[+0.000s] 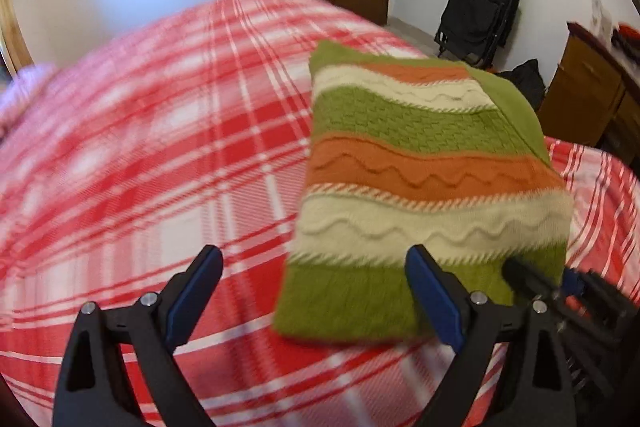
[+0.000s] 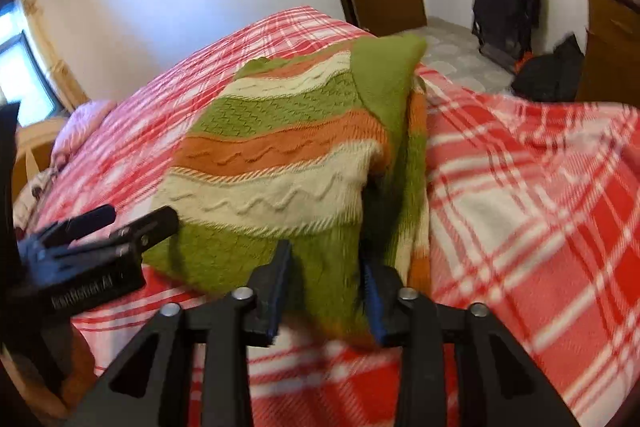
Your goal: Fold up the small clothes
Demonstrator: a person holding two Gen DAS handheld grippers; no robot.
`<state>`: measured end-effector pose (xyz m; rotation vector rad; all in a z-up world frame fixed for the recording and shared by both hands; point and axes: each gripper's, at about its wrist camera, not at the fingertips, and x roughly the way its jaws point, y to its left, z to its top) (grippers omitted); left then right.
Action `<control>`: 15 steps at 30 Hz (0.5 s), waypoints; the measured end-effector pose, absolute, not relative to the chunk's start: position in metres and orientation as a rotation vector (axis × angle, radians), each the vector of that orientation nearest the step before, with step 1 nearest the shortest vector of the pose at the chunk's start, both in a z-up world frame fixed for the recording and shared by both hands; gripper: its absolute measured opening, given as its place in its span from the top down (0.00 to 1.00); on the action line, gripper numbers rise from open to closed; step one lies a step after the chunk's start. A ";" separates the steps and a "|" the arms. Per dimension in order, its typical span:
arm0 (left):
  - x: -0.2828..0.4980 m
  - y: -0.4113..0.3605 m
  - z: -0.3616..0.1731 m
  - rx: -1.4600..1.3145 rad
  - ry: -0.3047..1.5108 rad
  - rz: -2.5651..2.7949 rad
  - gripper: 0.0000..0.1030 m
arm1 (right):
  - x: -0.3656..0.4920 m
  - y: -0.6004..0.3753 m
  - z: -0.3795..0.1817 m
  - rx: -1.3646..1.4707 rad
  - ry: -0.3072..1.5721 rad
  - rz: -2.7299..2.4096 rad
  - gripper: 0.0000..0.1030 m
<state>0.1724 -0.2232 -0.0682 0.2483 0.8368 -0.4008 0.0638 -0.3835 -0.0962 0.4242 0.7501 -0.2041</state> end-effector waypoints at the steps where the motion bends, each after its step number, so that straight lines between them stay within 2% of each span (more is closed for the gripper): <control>1: 0.169 -0.221 -0.065 0.259 0.818 -0.396 0.08 | 0.058 -0.380 -0.093 0.436 0.741 -0.206 0.40; 2: 0.160 -0.216 -0.061 0.271 0.793 -0.393 0.07 | 0.053 -0.376 -0.091 0.446 0.732 -0.205 0.36; 7: 0.136 -0.197 -0.045 0.251 0.751 -0.413 0.07 | 0.025 -0.359 -0.078 0.479 0.686 -0.224 0.36; 11: 0.120 -0.185 -0.035 0.248 0.733 -0.392 0.03 | 0.009 -0.349 -0.074 0.487 0.697 -0.233 0.36; 15: 0.107 -0.172 -0.031 0.222 0.717 -0.395 0.02 | -0.006 -0.341 -0.074 0.496 0.712 -0.243 0.36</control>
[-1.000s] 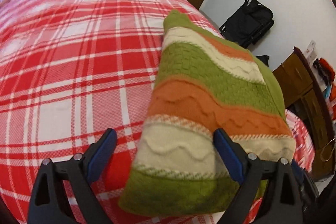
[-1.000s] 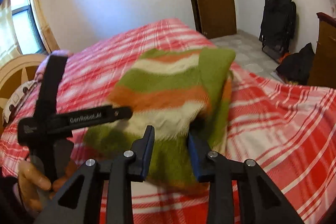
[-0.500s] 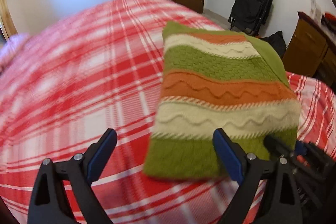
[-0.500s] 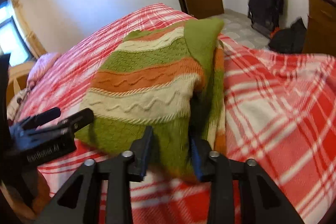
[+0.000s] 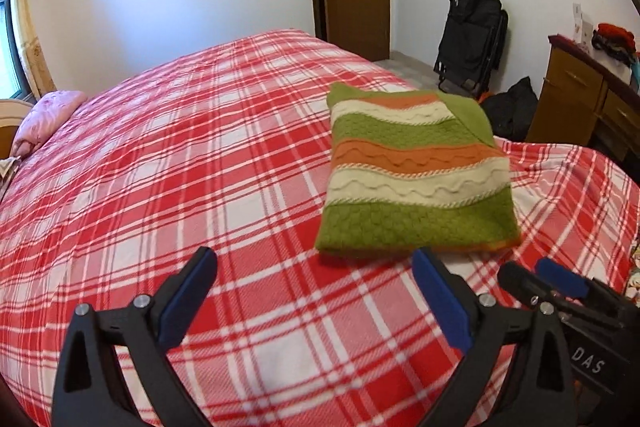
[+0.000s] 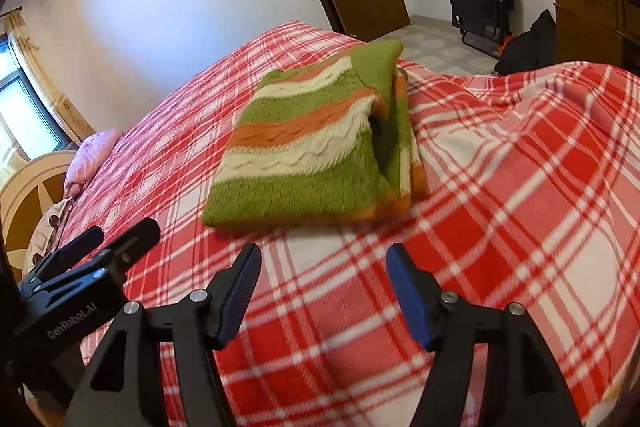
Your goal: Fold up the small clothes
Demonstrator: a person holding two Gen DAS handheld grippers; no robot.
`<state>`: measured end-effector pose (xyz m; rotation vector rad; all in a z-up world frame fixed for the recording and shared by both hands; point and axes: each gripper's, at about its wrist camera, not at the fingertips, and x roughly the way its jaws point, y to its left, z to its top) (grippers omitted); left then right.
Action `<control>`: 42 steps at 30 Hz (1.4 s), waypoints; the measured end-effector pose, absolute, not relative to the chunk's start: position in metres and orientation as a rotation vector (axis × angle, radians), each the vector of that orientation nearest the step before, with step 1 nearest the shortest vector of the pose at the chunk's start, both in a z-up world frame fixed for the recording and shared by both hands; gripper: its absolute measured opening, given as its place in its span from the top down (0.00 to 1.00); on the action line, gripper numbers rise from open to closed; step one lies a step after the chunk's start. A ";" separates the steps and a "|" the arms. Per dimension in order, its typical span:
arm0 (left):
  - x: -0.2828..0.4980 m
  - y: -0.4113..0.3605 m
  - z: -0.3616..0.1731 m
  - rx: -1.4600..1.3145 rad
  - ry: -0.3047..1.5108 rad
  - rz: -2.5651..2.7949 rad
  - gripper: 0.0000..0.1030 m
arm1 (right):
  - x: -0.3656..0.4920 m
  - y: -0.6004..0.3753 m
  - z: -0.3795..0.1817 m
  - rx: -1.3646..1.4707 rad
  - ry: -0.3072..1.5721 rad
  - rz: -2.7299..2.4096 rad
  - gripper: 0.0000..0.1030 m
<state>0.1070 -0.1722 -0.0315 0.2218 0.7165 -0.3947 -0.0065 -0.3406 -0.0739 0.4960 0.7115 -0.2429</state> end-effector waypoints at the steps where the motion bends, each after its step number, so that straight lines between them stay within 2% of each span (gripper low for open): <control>1: 0.104 -0.169 -0.032 0.222 0.719 -0.391 0.02 | -0.011 -0.338 -0.074 0.501 0.722 -0.254 0.36; 7: 0.088 -0.153 -0.037 0.208 0.754 -0.377 0.02 | -0.031 -0.329 -0.076 0.505 0.754 -0.261 0.36; 15: 0.072 -0.147 -0.071 0.173 0.955 -0.425 0.02 | -0.054 -0.317 -0.086 0.523 0.806 -0.270 0.36; 20: 0.053 -0.149 -0.078 0.243 0.959 -0.412 0.02 | -0.063 -0.314 -0.081 0.527 0.805 -0.306 0.36; 28: 0.032 -0.130 -0.038 0.246 0.806 -0.335 0.02 | -0.086 -0.287 -0.025 0.364 0.598 -0.346 0.36; 35: 0.004 -0.130 0.006 0.274 0.562 -0.281 0.02 | -0.107 -0.272 0.019 0.246 0.407 -0.389 0.36; 42: 0.000 -0.134 0.029 0.246 0.509 -0.315 0.00 | -0.118 -0.279 0.042 0.232 0.311 -0.427 0.36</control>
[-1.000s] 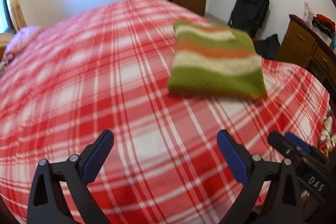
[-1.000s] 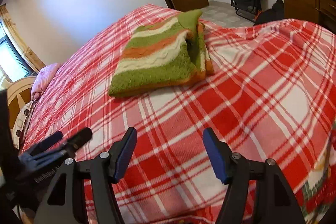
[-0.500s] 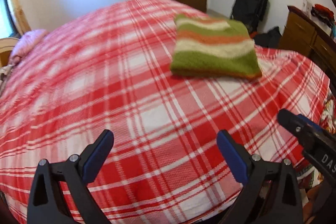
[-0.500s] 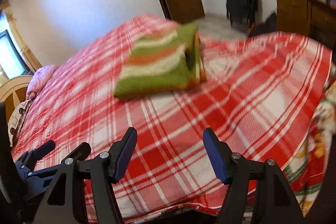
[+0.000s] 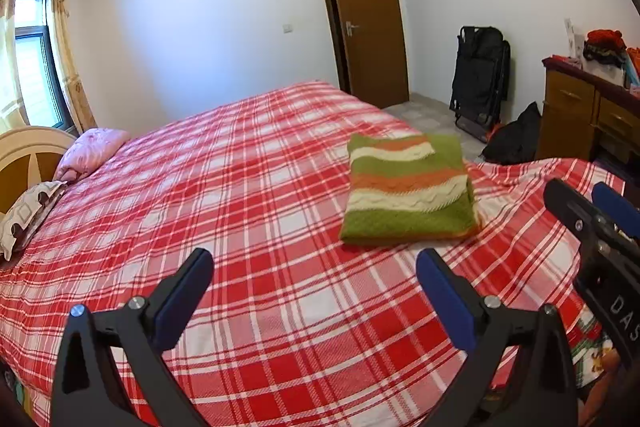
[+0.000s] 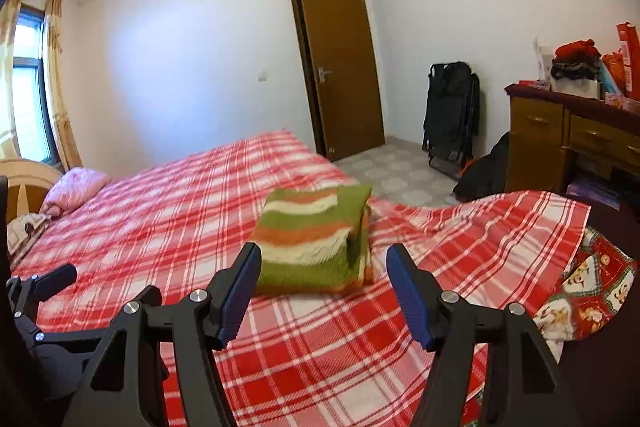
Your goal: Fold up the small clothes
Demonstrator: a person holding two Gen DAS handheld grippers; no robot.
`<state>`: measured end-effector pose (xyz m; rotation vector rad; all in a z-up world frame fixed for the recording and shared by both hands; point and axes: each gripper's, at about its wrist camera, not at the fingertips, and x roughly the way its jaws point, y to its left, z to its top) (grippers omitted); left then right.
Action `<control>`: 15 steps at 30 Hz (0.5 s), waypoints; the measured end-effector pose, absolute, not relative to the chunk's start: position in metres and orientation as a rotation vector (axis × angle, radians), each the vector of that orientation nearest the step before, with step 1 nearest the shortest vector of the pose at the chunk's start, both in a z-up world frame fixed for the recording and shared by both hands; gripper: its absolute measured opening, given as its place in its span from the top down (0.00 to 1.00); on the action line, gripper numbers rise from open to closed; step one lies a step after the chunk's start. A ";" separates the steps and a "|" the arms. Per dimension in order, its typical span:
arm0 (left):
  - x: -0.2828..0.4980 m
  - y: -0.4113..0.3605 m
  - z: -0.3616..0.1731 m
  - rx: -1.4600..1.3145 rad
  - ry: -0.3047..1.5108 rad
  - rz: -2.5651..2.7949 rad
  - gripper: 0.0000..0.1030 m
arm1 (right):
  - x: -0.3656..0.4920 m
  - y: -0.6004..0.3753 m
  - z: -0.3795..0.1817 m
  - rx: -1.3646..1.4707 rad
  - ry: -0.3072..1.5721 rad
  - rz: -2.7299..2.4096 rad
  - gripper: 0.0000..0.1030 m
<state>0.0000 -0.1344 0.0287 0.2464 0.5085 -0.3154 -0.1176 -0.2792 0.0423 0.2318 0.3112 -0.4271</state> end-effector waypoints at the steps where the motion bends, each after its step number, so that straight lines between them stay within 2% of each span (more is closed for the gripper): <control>1: 0.000 -0.136 0.030 0.247 0.506 -0.319 0.00 | -0.119 -0.281 0.045 0.239 0.299 -0.426 0.35; 12: -0.012 -0.152 0.088 0.154 0.391 -0.383 0.00 | -0.140 -0.300 0.084 0.255 0.142 -0.468 0.35; 13: -0.013 -0.151 0.090 0.143 0.385 -0.390 0.00 | -0.143 -0.300 0.086 0.249 0.131 -0.478 0.33; 15: -0.018 -0.147 0.091 0.108 0.371 -0.398 0.00 | -0.148 -0.299 0.088 0.239 0.108 -0.492 0.24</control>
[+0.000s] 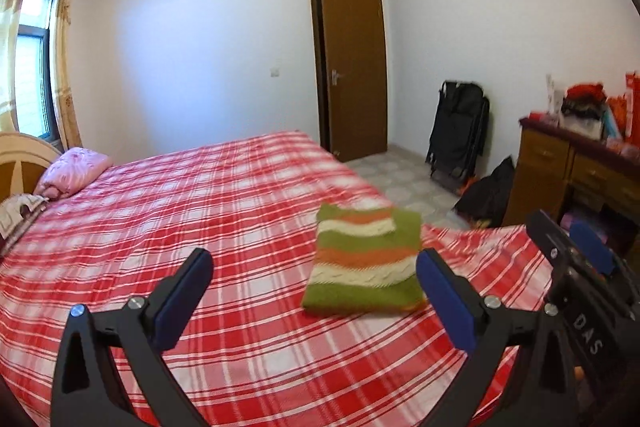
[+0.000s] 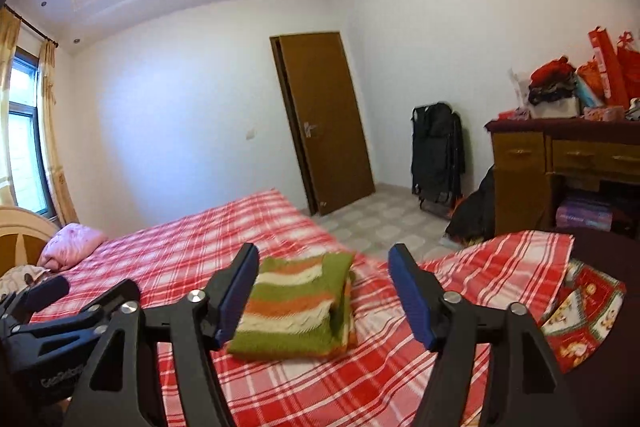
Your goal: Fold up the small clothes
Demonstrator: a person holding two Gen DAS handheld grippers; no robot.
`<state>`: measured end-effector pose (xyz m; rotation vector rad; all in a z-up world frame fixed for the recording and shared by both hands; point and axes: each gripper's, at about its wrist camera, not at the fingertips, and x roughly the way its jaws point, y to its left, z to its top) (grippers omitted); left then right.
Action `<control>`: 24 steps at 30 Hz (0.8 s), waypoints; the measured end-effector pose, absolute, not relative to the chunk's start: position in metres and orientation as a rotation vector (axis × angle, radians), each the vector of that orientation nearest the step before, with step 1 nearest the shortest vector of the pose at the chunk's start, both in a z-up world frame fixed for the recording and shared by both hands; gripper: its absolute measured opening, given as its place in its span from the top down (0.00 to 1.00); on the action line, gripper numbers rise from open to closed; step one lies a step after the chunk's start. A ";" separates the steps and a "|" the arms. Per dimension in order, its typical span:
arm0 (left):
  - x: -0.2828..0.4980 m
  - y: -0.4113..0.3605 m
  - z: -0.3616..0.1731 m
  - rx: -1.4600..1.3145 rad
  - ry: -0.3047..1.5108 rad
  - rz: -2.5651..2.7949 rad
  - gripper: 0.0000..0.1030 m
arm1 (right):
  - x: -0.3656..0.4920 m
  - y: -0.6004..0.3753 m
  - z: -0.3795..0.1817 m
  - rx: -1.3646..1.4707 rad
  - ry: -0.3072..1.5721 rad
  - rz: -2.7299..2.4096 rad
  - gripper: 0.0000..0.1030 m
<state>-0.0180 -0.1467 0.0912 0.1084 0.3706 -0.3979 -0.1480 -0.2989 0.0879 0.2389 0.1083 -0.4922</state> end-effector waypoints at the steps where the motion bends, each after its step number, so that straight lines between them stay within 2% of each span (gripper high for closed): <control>1: -0.021 -0.144 0.090 0.094 0.362 -0.384 0.00 | -0.150 -0.299 0.088 0.239 0.101 -0.495 0.24; 24: -0.024 -0.140 0.078 0.113 0.348 -0.348 0.00 | -0.144 -0.291 0.080 0.245 0.154 -0.465 0.24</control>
